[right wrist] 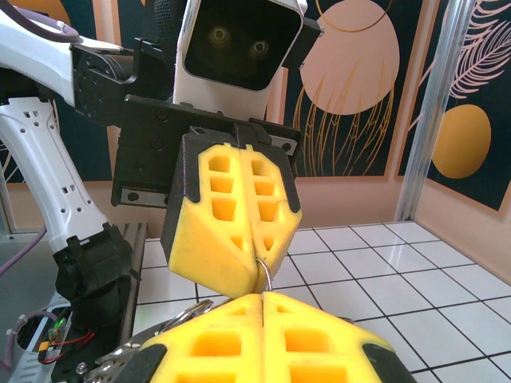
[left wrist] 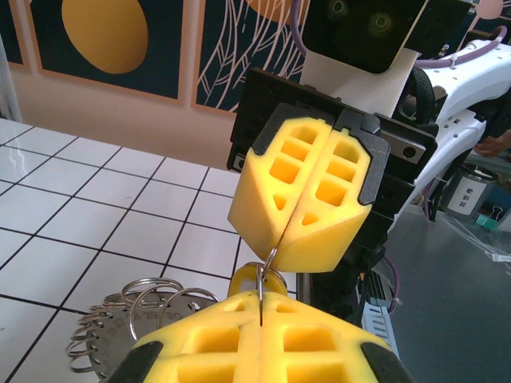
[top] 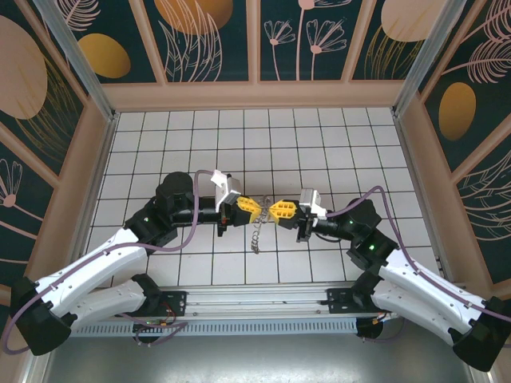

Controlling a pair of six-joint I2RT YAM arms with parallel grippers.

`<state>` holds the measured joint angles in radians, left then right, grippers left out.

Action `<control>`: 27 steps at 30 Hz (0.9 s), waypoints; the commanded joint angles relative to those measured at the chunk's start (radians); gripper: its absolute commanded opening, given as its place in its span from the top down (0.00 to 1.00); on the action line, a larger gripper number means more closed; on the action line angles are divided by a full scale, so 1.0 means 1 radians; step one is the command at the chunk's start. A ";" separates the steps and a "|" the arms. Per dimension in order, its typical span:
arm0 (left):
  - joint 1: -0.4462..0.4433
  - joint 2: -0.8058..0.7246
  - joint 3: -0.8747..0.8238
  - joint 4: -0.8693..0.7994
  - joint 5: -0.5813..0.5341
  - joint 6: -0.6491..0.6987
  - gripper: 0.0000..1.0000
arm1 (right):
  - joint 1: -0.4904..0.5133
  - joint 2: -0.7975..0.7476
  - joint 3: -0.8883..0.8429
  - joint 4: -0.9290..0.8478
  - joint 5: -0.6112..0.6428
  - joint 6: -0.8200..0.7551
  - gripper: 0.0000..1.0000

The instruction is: Put the keys on the keyring

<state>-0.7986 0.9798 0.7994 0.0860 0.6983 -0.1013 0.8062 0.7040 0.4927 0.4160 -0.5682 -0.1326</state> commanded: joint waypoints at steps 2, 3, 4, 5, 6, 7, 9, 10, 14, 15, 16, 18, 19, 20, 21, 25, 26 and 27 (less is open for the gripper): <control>0.002 -0.015 0.020 0.039 0.024 0.002 1.00 | 0.008 0.010 -0.005 0.047 0.012 0.002 1.00; 0.002 -0.015 0.020 0.038 0.024 0.002 1.00 | 0.008 0.012 -0.003 0.047 0.013 0.003 1.00; 0.002 -0.016 0.020 0.038 0.025 0.002 1.00 | 0.008 0.014 -0.003 0.047 0.013 0.002 1.00; 0.002 -0.016 0.021 0.038 0.025 0.002 1.00 | 0.008 0.015 -0.001 0.047 0.013 0.002 1.00; 0.001 -0.016 0.020 0.038 0.025 0.002 1.00 | 0.008 0.018 -0.002 0.048 0.013 0.004 1.00; 0.002 -0.016 0.020 0.038 0.026 0.003 1.00 | 0.008 0.019 -0.002 0.049 0.013 0.002 1.00; 0.002 -0.016 0.020 0.039 0.027 0.003 1.00 | 0.008 0.022 -0.001 0.053 0.013 0.003 1.00; 0.002 -0.016 0.019 0.040 0.027 0.002 1.00 | 0.008 0.023 -0.002 0.054 0.013 0.004 1.00; 0.002 -0.014 0.021 0.038 0.031 0.003 1.00 | 0.008 0.026 0.000 0.059 0.013 0.004 1.00; 0.002 -0.014 0.021 0.037 0.032 0.003 1.00 | 0.008 0.028 0.000 0.060 0.013 0.004 1.00; 0.002 -0.015 0.022 0.037 0.033 0.003 1.00 | 0.008 0.028 0.000 0.061 0.013 0.004 1.00; 0.001 -0.015 0.021 0.037 0.034 0.002 1.00 | 0.008 0.032 0.001 0.063 0.016 0.004 1.00; 0.001 -0.015 0.021 0.037 0.034 0.003 1.00 | 0.008 0.033 0.003 0.064 0.017 0.004 1.00; 0.002 -0.016 0.021 0.037 0.034 0.002 1.00 | 0.008 0.036 0.003 0.064 0.020 0.004 1.00; 0.002 -0.018 0.019 0.037 0.033 0.002 1.00 | 0.008 0.038 0.004 0.065 0.025 0.004 1.00; 0.002 -0.025 0.020 0.029 0.023 0.006 1.00 | 0.008 0.025 0.000 0.067 0.046 0.010 1.00; 0.002 -0.026 0.020 0.027 0.023 0.008 1.00 | 0.008 0.018 -0.001 0.059 0.057 0.010 1.00; 0.002 -0.026 0.020 0.027 0.022 0.008 1.00 | 0.009 0.010 -0.003 0.050 0.067 0.010 1.00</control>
<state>-0.7967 0.9798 0.7994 0.0853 0.6945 -0.1013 0.8116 0.7334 0.4927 0.4389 -0.5621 -0.1291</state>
